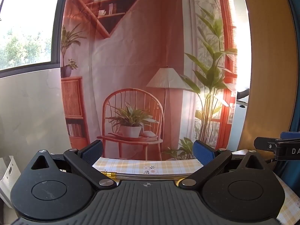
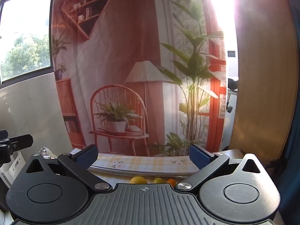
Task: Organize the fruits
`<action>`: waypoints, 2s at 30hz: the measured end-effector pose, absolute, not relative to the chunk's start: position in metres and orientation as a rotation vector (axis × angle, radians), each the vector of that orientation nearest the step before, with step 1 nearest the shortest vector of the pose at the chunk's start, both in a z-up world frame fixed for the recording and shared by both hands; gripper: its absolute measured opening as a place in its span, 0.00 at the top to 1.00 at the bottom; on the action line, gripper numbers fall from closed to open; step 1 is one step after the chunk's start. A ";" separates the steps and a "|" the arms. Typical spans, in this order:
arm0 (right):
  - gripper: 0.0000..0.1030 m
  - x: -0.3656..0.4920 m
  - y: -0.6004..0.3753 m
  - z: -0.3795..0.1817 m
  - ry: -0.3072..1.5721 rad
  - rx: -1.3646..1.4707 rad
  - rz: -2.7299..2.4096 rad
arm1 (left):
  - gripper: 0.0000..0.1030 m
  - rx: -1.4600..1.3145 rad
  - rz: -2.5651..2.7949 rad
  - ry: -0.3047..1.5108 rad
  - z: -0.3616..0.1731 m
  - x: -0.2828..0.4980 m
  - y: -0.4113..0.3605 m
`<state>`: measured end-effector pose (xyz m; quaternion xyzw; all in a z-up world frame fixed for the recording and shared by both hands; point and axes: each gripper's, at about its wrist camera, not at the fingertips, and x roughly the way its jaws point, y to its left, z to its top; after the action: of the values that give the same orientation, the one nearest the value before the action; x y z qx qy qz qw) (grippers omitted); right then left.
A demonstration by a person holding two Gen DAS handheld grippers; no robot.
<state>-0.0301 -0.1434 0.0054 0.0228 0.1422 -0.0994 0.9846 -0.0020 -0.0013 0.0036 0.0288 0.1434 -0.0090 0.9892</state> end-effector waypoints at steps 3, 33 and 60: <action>0.00 -0.029 -0.146 0.005 0.291 0.050 -0.201 | 0.00 0.055 -0.021 0.279 0.006 -0.006 0.005; 0.00 -0.031 -0.145 0.007 0.290 0.051 -0.203 | 0.00 0.064 -0.014 0.282 -0.001 -0.005 -0.002; 0.00 -0.031 -0.144 0.009 0.290 0.051 -0.202 | 0.00 0.076 -0.001 0.283 -0.001 -0.005 0.001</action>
<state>-0.0306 -0.1437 0.0089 0.0253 0.1440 -0.1005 0.9841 -0.0048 0.0013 -0.0006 0.0378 0.1410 -0.0005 0.9893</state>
